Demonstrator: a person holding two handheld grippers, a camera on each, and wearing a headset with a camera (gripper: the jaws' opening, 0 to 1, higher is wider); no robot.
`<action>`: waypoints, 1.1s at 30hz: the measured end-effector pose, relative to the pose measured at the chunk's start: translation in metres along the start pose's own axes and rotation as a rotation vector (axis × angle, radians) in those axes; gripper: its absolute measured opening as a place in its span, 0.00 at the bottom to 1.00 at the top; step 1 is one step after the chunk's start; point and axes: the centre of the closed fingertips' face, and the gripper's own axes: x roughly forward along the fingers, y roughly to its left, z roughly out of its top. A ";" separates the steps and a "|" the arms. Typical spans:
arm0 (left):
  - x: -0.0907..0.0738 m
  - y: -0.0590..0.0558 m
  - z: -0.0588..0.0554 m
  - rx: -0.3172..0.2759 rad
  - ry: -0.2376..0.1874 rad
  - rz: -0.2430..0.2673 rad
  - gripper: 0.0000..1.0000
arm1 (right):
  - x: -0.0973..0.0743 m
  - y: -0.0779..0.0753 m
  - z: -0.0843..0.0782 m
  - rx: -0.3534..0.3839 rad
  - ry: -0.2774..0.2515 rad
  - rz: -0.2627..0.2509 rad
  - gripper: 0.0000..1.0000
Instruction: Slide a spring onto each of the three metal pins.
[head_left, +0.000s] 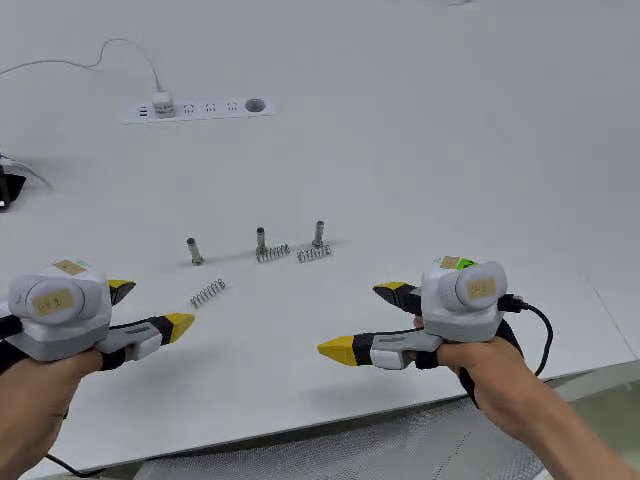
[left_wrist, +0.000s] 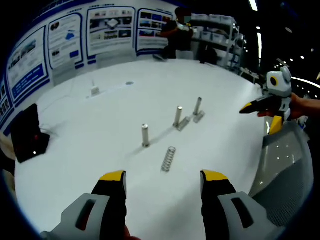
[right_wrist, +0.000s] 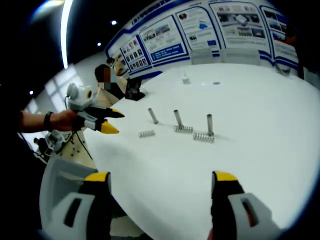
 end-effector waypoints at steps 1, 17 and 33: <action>0.000 0.000 0.001 0.000 0.001 -0.002 0.61 | 0.000 0.000 0.000 -0.002 0.002 0.000 0.84; 0.007 -0.008 -0.004 0.116 0.074 -0.061 0.61 | 0.000 0.001 0.001 -0.004 0.002 0.001 0.84; 0.033 -0.013 -0.011 0.207 0.143 -0.114 0.56 | -0.003 0.000 0.001 -0.018 0.018 0.002 0.84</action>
